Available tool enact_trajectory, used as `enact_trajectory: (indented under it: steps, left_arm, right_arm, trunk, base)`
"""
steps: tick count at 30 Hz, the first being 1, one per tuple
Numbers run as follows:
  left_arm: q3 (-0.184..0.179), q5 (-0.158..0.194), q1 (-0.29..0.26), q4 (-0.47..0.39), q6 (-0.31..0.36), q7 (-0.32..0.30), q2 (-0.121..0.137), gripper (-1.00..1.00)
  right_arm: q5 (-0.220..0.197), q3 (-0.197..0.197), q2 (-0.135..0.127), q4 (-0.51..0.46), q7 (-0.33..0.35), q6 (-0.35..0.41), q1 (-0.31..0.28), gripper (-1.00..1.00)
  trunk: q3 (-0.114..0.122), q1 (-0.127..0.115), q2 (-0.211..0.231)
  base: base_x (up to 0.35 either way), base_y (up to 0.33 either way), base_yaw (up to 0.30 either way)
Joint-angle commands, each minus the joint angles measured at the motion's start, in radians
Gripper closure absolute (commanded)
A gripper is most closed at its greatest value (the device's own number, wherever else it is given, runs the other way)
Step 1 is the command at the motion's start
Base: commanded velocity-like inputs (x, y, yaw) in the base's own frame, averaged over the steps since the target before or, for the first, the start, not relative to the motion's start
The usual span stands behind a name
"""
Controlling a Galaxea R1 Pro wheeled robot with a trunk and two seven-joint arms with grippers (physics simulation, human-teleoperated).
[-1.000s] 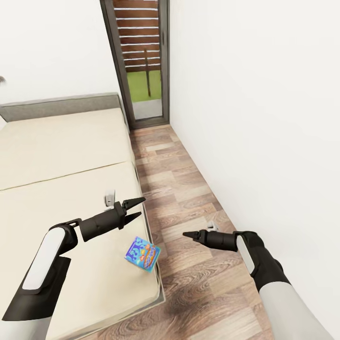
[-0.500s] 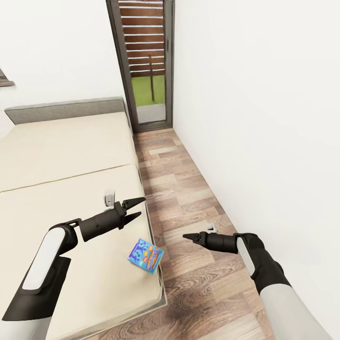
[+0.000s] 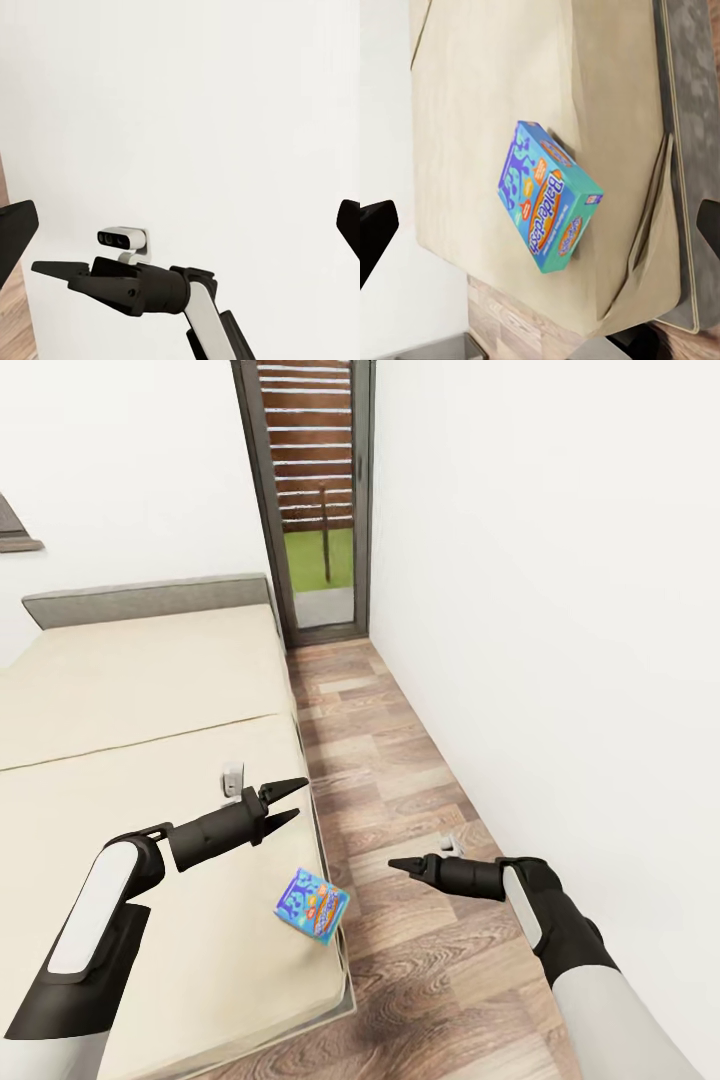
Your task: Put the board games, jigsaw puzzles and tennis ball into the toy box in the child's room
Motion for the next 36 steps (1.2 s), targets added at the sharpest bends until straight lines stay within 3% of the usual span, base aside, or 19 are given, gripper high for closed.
enact_trajectory:
  steps: [1,7,18,36]
  left_arm:
    - [0.001,0.011,-0.001,-0.001,0.003,0.011,0.0,-1.0]
    - [-0.001,0.009,-0.001,-0.001,0.003,0.013,-0.002,-1.0]
    - [-0.002,0.002,-0.002,0.0,0.003,0.016,-0.006,-1.0]
    - [-0.004,-0.002,-0.002,0.0,0.002,0.019,-0.008,-1.0]
  right_arm:
    - [-0.002,-0.001,-0.001,0.0,0.002,0.006,0.0,-1.0]
    - [-0.002,-0.002,-0.003,0.004,0.019,0.009,0.002,-1.0]
    - [0.003,-0.002,-0.006,0.071,0.153,0.008,0.002,-1.0]
    - [0.003,-0.005,-0.009,0.117,0.196,0.004,0.001,-1.0]
  trunk:
    - [0.0,0.0,0.0]
    - [-0.004,0.008,-0.014]
    - [-0.037,0.05,-0.091]
    - [-0.093,0.119,-0.217]
  base:
    - [0.0,0.0,0.014]
    - [0.0,0.0,0.009]
    - [0.0,0.0,0.003]
    - [0.0,0.0,0.0]
